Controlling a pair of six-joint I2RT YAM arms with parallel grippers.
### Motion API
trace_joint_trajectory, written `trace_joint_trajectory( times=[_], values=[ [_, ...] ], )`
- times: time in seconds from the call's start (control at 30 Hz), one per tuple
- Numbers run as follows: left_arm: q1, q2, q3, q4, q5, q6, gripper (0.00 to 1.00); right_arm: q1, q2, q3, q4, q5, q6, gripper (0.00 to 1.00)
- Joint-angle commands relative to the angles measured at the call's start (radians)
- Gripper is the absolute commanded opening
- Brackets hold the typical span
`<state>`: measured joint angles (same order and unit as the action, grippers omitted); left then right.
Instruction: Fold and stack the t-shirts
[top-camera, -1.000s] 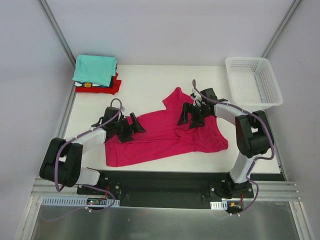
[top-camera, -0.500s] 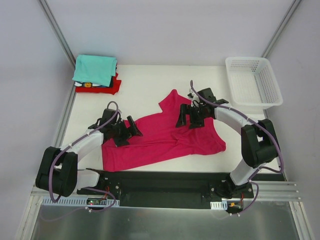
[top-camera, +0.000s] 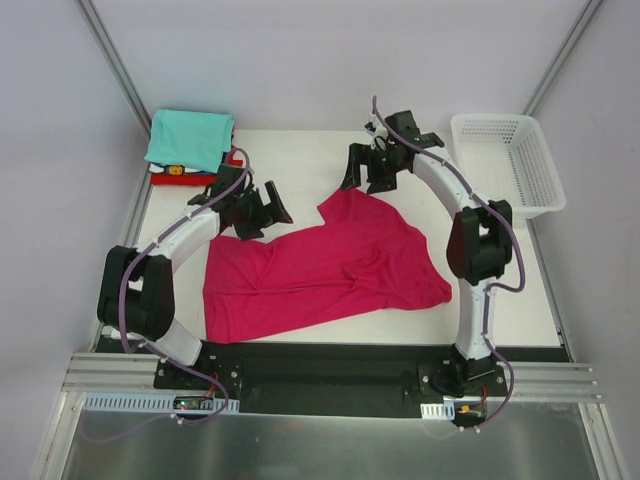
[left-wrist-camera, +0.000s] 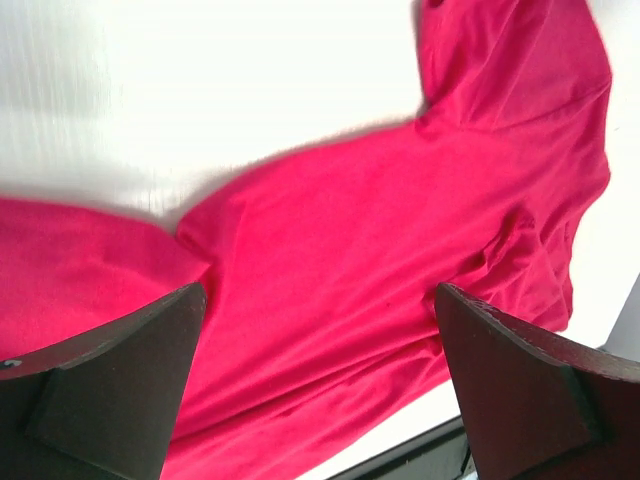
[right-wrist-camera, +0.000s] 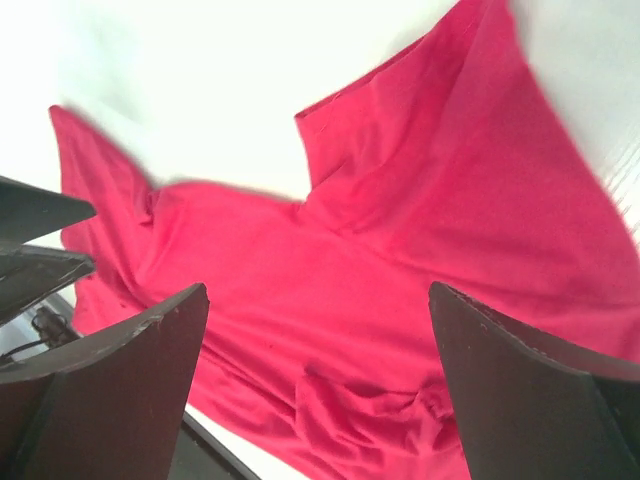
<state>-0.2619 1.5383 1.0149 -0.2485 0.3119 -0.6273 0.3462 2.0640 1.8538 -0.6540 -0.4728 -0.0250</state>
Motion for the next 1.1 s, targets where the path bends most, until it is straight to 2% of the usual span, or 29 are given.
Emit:
trace_joint_trajectory(
  times=[0.0,0.13,0.23,0.43,0.73,0.9,0.97,1.07],
  values=[
    [-0.003,0.063,0.089,-0.067,-0.028,0.049,0.99,-0.024,0.136,0.177,-0.196,0.022,-0.067,0.96],
    [-0.003,0.083,0.094,-0.071,-0.023,0.052,0.99,-0.059,0.225,0.211,-0.17,-0.018,-0.052,1.0],
    [-0.002,0.082,0.096,-0.08,-0.011,0.055,0.99,-0.091,0.283,0.231,-0.139,-0.062,-0.046,0.91],
    [-0.003,0.068,0.113,-0.115,-0.007,0.072,0.99,-0.124,0.366,0.323,-0.141,-0.138,-0.081,0.9],
    [-0.005,0.086,0.111,-0.127,0.004,0.072,0.99,-0.124,0.285,0.331,-0.136,-0.22,-0.15,0.88],
    [-0.013,0.102,0.111,-0.124,-0.008,0.075,0.99,-0.127,0.229,0.243,0.037,-0.361,-0.219,0.88],
    [-0.016,0.1,0.111,-0.123,-0.013,0.081,0.99,-0.125,0.225,0.239,0.095,-0.362,-0.243,0.9],
    [-0.017,0.098,0.111,-0.115,-0.025,0.087,0.99,-0.125,0.261,0.306,0.097,-0.288,-0.269,0.92]
  ],
)
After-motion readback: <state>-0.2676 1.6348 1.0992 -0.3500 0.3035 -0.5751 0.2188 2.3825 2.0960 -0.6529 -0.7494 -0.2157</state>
